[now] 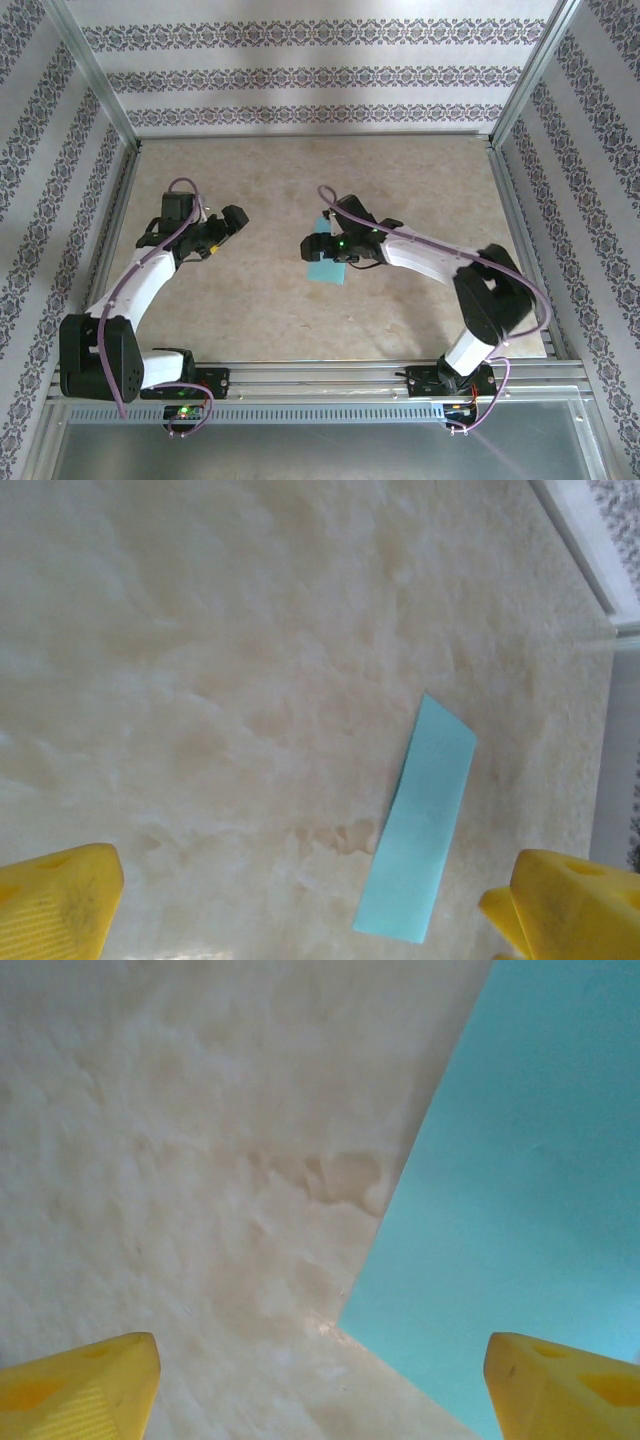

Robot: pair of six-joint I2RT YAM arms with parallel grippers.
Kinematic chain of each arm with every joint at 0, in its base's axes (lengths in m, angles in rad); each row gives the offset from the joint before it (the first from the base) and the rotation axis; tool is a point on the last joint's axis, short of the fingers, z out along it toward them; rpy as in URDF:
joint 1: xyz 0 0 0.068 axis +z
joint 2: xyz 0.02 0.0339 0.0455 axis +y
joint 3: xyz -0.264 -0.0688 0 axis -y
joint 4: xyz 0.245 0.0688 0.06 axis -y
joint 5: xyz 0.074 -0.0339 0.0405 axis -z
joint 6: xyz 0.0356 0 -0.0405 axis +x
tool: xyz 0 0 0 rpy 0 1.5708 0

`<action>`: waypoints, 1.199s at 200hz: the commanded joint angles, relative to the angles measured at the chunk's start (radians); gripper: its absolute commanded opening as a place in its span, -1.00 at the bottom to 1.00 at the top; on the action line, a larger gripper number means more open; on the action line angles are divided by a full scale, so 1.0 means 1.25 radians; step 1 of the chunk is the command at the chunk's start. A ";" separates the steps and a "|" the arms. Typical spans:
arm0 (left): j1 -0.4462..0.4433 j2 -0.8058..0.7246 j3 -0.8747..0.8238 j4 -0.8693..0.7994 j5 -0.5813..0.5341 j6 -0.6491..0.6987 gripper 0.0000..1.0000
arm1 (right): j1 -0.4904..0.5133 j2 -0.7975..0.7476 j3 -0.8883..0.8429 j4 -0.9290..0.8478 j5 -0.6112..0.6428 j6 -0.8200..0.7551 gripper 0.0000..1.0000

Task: Fold a paper plane with a square sheet of paper (pick it up from the middle)
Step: Move the paper to the center of the table, then third fold the triangle at the center of the table.

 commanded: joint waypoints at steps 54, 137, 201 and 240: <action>-0.181 0.125 0.009 0.104 0.060 -0.064 1.00 | 0.002 -0.033 -0.106 0.071 0.181 0.316 0.29; -0.265 0.256 0.039 0.177 0.104 -0.137 0.57 | -0.013 0.088 -0.084 0.112 0.115 0.322 0.11; -0.291 0.304 0.051 0.144 0.145 -0.153 0.04 | -0.034 0.135 -0.138 0.105 0.041 0.262 0.11; -0.329 0.328 0.073 0.073 0.147 -0.130 -0.08 | -0.061 0.132 -0.190 0.126 0.006 0.267 0.10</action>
